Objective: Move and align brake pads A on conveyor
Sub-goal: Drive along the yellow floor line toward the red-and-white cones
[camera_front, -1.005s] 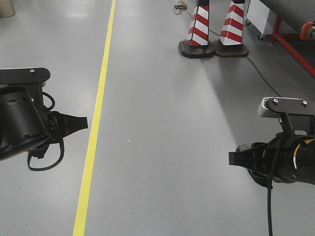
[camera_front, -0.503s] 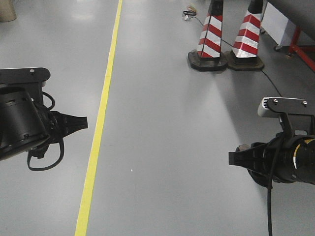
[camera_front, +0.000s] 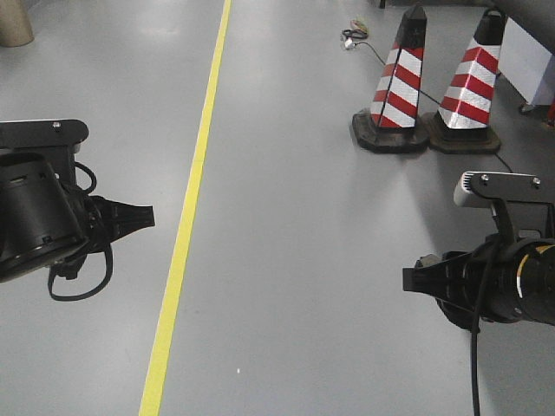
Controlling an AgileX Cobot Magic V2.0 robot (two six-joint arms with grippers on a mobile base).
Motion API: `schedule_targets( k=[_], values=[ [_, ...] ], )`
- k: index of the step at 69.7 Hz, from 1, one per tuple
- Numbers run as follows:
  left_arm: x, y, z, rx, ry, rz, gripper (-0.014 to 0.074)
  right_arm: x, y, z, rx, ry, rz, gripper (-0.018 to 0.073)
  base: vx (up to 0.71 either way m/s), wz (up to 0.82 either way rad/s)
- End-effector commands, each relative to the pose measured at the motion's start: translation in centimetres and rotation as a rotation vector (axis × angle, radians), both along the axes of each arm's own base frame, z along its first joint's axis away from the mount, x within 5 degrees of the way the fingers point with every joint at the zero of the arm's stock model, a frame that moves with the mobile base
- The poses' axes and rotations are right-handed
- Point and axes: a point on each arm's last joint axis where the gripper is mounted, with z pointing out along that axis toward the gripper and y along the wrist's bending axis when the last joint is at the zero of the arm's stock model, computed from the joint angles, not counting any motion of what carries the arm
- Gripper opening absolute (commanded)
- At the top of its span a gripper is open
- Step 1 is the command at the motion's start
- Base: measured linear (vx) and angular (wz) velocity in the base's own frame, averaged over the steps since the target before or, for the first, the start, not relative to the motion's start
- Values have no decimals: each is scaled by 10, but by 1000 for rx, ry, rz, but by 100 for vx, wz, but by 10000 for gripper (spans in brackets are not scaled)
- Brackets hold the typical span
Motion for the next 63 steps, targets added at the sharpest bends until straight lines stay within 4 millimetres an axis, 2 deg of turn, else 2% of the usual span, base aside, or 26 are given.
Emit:
schedule_targets(
  k=[1,63],
  values=[
    [1,4,20,8,-88,-14,153,3,2,18,27,-103,26,155,57,1],
    [1,4,20,7,-88,-14,153,3,2,18,27,-102,26,155,57,1]
  ],
)
